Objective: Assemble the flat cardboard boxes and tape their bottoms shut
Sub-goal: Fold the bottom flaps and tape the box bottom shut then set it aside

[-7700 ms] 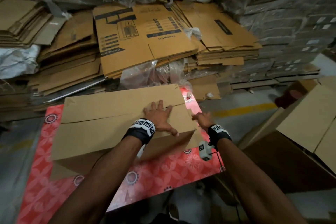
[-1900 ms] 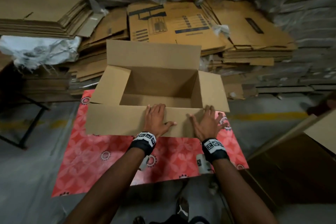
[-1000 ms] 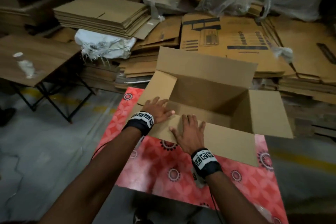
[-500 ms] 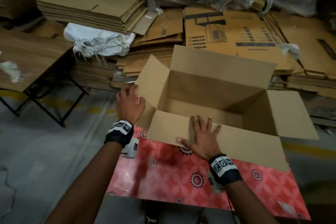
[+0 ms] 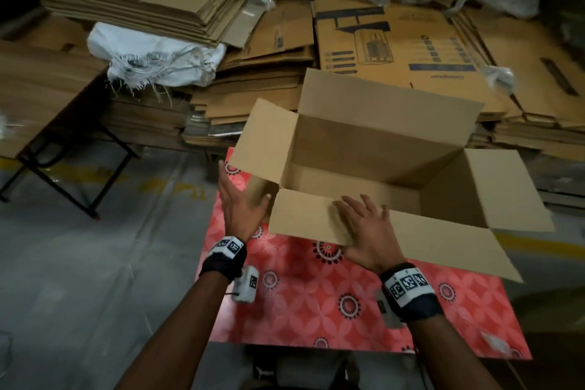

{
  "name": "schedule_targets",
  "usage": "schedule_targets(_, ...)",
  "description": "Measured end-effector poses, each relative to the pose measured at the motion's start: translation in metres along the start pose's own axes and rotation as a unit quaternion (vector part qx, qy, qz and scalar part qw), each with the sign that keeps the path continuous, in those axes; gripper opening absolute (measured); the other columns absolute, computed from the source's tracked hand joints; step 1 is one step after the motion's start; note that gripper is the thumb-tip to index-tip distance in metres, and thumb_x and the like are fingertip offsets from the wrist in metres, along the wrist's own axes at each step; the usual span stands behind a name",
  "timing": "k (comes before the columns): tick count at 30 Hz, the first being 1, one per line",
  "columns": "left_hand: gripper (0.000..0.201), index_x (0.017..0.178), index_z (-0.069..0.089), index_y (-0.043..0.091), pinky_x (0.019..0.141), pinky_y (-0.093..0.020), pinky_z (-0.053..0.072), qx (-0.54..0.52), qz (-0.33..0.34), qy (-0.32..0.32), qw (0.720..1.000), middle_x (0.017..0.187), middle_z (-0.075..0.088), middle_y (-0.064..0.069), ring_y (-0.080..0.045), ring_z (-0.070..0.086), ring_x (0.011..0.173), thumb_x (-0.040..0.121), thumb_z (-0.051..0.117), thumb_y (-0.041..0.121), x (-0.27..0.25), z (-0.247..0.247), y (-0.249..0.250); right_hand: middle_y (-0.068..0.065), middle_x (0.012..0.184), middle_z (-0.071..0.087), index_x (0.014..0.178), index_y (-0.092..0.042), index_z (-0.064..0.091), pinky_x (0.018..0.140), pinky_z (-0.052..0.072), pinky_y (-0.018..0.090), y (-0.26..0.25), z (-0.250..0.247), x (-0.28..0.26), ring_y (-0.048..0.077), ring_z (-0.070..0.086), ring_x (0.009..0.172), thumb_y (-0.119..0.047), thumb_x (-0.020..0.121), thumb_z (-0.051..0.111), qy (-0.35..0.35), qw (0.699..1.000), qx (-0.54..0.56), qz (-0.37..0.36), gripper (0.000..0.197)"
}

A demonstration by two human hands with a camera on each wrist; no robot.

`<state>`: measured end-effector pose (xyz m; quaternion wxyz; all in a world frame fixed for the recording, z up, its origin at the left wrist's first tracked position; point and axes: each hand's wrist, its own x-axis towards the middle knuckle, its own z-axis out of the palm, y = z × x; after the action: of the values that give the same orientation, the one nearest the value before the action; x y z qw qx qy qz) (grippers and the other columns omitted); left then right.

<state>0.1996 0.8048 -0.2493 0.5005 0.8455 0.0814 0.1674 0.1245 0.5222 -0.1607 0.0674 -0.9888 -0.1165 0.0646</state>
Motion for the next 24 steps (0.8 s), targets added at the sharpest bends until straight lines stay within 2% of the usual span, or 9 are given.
schedule_targets(2,0.132,0.161,-0.007,0.028,0.116,-0.048,0.038,-0.083,-0.014,0.001,0.996,0.164,0.017,0.0,-0.035,0.038,0.142,0.07,0.089,0.033,-0.01,0.004,0.006,-0.002,0.131,0.067,0.134,-0.025,0.064,0.111,0.029,0.07,0.002,-0.01,-0.004,0.033,0.049,0.137,-0.032,0.066,0.076,0.194,0.979,-0.04,-0.039,0.07)
schedule_targets(3,0.13,0.161,-0.002,0.026,0.114,-0.048,0.041,-0.101,-0.031,-0.015,0.994,0.161,0.027,-0.006,-0.033,0.042,0.138,0.068,0.087,0.039,-0.014,0.009,0.007,-0.002,0.116,0.073,0.123,-0.024,0.071,0.11,0.032,0.068,0.003,-0.013,-0.004,0.032,0.056,0.127,-0.023,0.072,0.079,0.298,0.953,-0.049,-0.039,0.052)
schedule_targets(6,0.124,0.16,0.011,0.021,0.11,-0.048,0.044,-0.094,-0.085,-0.081,0.989,0.153,0.04,-0.012,-0.028,0.045,0.136,0.067,0.089,0.043,-0.023,0.021,0.013,0.005,0.117,0.071,0.123,-0.019,0.072,0.117,0.026,0.063,0.013,-0.025,0.001,0.034,0.055,0.124,-0.021,0.082,0.081,0.47,0.88,-0.046,0.05,0.042)
schedule_targets(10,0.108,0.152,0.032,0.014,0.107,-0.041,0.048,-0.074,-0.117,-0.125,0.983,0.151,0.046,-0.007,-0.025,0.053,0.133,0.065,0.091,0.041,-0.027,0.048,0.02,0.016,0.152,0.042,0.151,-0.016,0.044,0.126,-0.004,0.045,0.061,-0.028,-0.005,0.035,0.028,0.146,-0.043,0.076,0.083,0.45,0.853,0.035,0.261,0.088)
schedule_targets(12,0.097,0.143,0.042,0.017,0.099,-0.047,0.055,-0.078,-0.128,-0.131,0.98,0.137,0.06,-0.003,-0.022,0.063,0.122,0.063,0.09,0.047,-0.03,0.063,0.016,0.017,0.157,0.033,0.156,-0.016,0.031,0.126,0.004,0.048,0.093,-0.018,-0.014,0.034,0.023,0.148,-0.055,0.069,0.085,0.446,0.823,0.091,0.34,0.109)
schedule_targets(15,0.098,0.145,0.042,0.005,0.106,-0.047,0.048,-0.042,-0.128,-0.114,0.984,0.135,0.06,-0.004,-0.024,0.056,0.124,0.072,0.087,0.052,-0.038,0.079,0.026,0.023,0.156,0.027,0.156,-0.014,0.024,0.119,0.022,0.053,0.135,0.005,-0.024,0.04,0.025,0.145,-0.065,0.054,0.09,0.436,0.769,0.192,0.427,0.132)
schedule_targets(19,0.082,0.141,0.045,0.004,0.1,-0.04,0.051,-0.061,-0.141,-0.082,0.985,0.132,0.064,-0.012,-0.027,0.063,0.119,0.078,0.087,0.036,-0.046,0.088,0.038,0.024,0.158,0.018,0.157,-0.007,0.016,0.115,0.031,0.057,0.176,0.025,-0.04,0.043,0.028,0.143,-0.071,0.05,0.091,0.364,0.748,0.313,0.457,0.146)
schedule_targets(21,0.081,0.138,0.045,0.008,0.098,-0.036,0.05,-0.06,-0.158,-0.1,0.981,0.13,0.066,-0.008,-0.022,0.065,0.114,0.077,0.087,0.04,-0.052,0.092,0.043,0.021,0.16,0.014,0.159,-0.006,0.011,0.112,0.036,0.055,0.195,0.033,-0.048,0.041,0.031,0.141,-0.062,0.053,0.095,0.353,0.751,0.346,0.437,0.147)
schedule_targets(24,0.056,0.121,0.042,0.02,0.082,-0.017,0.047,-0.054,-0.166,-0.131,0.976,0.126,0.06,-0.007,-0.005,0.065,0.092,0.084,0.082,0.005,-0.064,0.099,0.053,0.022,0.166,0.012,0.162,-0.004,-0.001,0.119,0.027,0.045,0.229,0.051,-0.058,0.037,0.022,0.151,-0.044,0.06,0.098,0.332,0.723,0.419,0.438,0.148)
